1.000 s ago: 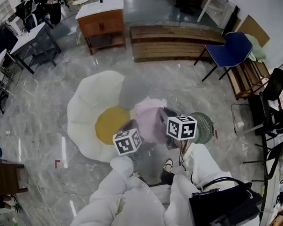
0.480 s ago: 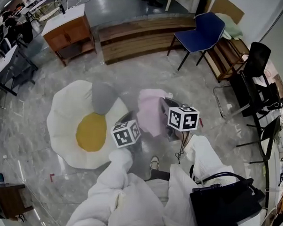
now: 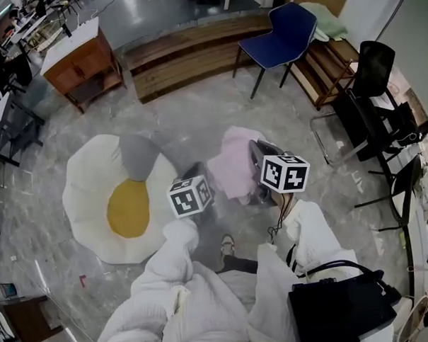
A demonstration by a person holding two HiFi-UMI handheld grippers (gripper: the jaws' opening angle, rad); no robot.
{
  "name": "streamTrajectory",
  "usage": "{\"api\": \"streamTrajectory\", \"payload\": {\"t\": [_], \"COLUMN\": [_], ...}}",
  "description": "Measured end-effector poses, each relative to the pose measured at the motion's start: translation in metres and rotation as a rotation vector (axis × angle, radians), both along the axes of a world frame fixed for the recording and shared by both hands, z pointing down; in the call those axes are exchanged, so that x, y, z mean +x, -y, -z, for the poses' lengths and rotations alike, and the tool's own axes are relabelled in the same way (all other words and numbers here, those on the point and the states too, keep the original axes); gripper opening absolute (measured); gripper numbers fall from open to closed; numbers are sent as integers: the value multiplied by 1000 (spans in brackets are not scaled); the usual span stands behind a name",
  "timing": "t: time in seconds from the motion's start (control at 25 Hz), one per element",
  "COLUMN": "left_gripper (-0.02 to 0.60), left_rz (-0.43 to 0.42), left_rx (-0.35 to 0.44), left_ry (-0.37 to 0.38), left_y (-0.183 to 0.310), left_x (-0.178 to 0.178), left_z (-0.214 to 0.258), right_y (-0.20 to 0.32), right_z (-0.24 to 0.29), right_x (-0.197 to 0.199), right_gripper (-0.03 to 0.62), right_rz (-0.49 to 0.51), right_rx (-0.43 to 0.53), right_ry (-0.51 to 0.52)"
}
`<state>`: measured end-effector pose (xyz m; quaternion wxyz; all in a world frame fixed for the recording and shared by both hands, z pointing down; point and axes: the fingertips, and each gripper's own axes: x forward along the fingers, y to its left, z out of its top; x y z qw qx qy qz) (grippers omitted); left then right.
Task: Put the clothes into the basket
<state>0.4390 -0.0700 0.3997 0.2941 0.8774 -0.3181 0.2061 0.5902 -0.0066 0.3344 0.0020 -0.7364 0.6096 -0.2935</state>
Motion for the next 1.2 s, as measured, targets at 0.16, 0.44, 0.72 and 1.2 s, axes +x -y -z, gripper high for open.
{"api": "streamTrajectory", "payload": {"t": [0.16,0.44,0.72,1.2], "left_gripper": [3,3,3,3], "left_rz": [-41,-125,-239,-321], "left_rx": [-12,-50,-82,-154], "left_ry": [16,70,138,213], "left_y": [-13,-33,-50,-76], "left_x": [26,54,86,114], "left_z": [-11,-60,-146,-282], "right_y": [-18,-43,-63,-92], "right_z": [-20,-87,-198,-353], "right_x": [22,48,65,83], "right_gripper": [25,25,25,25], "right_rz": [-36,-103,-186,-308], "right_rx": [-36,-98,-171,-254], "right_ry": [17,78,163,258]}}
